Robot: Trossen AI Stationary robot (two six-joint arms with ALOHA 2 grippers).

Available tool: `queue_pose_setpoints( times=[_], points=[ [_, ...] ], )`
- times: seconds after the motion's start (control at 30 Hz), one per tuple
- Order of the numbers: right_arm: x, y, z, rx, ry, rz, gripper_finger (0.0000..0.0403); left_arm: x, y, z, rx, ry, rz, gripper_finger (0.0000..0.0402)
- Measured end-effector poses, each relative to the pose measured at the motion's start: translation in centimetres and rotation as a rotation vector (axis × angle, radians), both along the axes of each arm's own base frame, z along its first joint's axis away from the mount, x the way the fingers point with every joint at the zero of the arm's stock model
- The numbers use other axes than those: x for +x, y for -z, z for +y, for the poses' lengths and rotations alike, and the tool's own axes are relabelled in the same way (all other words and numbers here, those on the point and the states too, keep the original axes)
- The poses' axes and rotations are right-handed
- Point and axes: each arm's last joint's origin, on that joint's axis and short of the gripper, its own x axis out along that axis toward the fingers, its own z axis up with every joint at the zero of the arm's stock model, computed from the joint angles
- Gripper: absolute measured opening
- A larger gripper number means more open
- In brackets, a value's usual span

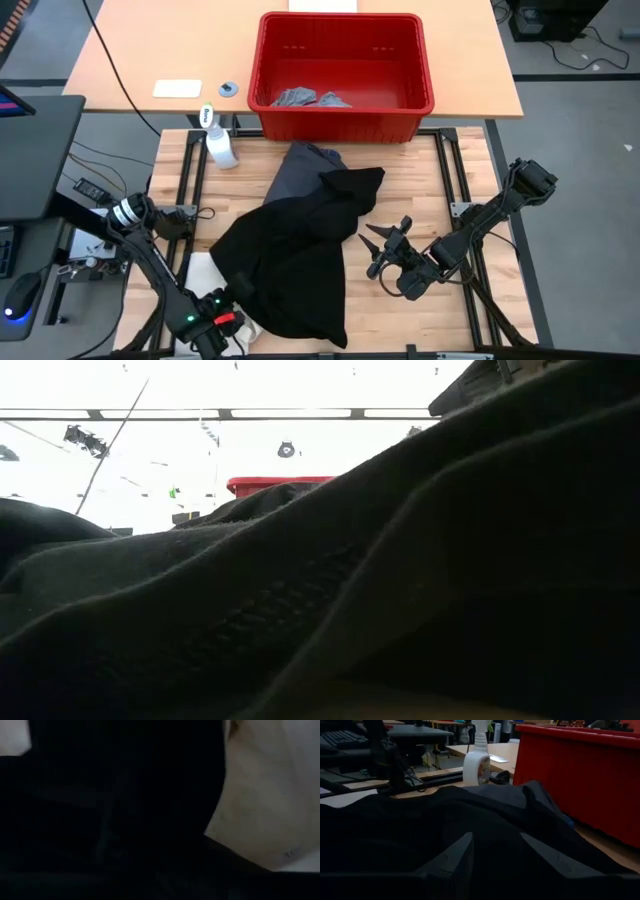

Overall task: Fold Laundry from Bin
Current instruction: Fold the black shirt

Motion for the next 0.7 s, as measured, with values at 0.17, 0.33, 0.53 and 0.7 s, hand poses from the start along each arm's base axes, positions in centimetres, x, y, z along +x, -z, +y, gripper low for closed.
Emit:
queue_pose_setpoints(
  times=[0.17,0.33,0.53,0.7],
  points=[
    [0.3,-0.5,0.5,0.003,-0.055,-0.004,0.0162,1.1,-3.2,-0.5,0.008,-0.035,-0.132,0.0019],
    [1.0,-2.3,1.9,-0.027,-0.231,-0.050,0.0157,2.9,-7.9,0.8,-0.011,-0.165,-0.329,0.0010],
    [2.8,-1.7,3.1,-0.119,-0.318,-0.039,0.0156,6.4,-11.7,5.7,-0.129,-0.448,-0.453,0.0008],
    [5.5,-2.6,4.9,-0.241,-0.334,0.008,0.0155,8.5,-12.9,10.2,-0.096,-0.511,-0.439,0.0008]
  ],
)
